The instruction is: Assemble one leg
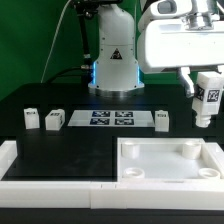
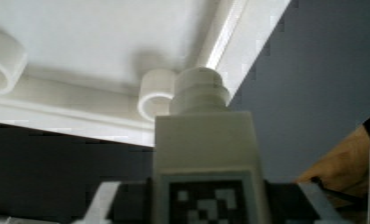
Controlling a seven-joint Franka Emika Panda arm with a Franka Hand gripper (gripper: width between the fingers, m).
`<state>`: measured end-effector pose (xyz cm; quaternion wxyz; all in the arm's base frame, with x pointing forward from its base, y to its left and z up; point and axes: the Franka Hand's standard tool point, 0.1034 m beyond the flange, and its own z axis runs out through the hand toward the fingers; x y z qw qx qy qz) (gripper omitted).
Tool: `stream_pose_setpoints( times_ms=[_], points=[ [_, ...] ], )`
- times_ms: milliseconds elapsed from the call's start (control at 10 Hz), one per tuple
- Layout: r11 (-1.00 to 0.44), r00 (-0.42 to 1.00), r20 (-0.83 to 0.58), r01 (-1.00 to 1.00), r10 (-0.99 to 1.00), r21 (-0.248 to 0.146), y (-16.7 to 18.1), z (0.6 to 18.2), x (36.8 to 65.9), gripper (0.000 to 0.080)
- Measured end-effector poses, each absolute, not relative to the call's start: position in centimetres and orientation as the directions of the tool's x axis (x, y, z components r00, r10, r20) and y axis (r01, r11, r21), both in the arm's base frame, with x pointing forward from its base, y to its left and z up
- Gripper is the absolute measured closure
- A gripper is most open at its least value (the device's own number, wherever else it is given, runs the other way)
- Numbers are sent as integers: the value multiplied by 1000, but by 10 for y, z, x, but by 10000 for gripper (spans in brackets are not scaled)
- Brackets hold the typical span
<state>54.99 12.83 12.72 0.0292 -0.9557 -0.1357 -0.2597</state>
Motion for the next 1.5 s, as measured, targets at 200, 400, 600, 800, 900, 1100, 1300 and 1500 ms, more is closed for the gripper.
stream_pose_setpoints(
  times_ms=[200, 400, 600, 800, 900, 1100, 1300, 1500],
  points=[
    [-962, 832, 498, 274, 245, 14, 128, 125, 547, 511],
    [-957, 830, 490, 287, 268, 38, 111, 118, 554, 511],
    [-962, 839, 483, 270, 253, 35, 101, 117, 580, 511],
    [-963, 836, 488, 268, 249, 32, 103, 113, 597, 511],
    [-963, 836, 490, 267, 248, 31, 105, 109, 603, 511],
    [-962, 834, 492, 273, 251, 27, 112, 98, 609, 511],
    [-961, 831, 496, 275, 251, 26, 115, 90, 615, 511],
    [-961, 835, 490, 275, 251, 24, 115, 82, 616, 511]
  ],
)
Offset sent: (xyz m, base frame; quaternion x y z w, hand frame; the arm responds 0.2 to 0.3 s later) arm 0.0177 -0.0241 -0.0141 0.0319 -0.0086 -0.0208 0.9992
